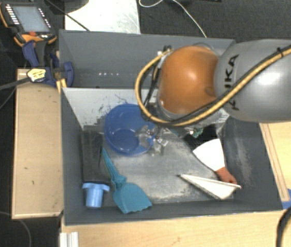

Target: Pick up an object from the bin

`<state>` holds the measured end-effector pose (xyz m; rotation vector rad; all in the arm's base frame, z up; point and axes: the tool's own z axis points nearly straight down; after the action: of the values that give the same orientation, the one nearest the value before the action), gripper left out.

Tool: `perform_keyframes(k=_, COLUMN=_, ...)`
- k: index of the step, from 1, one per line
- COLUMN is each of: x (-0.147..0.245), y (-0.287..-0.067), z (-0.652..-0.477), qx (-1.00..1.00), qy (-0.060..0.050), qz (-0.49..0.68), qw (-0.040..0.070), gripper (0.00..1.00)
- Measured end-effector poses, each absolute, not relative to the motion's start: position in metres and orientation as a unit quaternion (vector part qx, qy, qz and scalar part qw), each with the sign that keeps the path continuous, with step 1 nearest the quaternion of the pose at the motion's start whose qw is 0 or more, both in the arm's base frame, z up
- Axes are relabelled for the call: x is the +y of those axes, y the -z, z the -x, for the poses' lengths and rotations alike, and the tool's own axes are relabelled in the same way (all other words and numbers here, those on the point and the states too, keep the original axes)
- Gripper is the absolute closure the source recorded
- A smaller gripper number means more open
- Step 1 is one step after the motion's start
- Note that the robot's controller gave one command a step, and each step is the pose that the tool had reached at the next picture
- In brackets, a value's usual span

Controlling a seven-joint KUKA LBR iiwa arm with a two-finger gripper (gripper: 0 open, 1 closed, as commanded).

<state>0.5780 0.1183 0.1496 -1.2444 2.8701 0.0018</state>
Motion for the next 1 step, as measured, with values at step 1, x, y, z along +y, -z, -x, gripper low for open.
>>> perform_keyframes(k=1, x=0.1333, y=-0.0962, z=-0.5895, qx=0.929, qy=0.0, qz=0.37, qw=0.012, gripper=1.0)
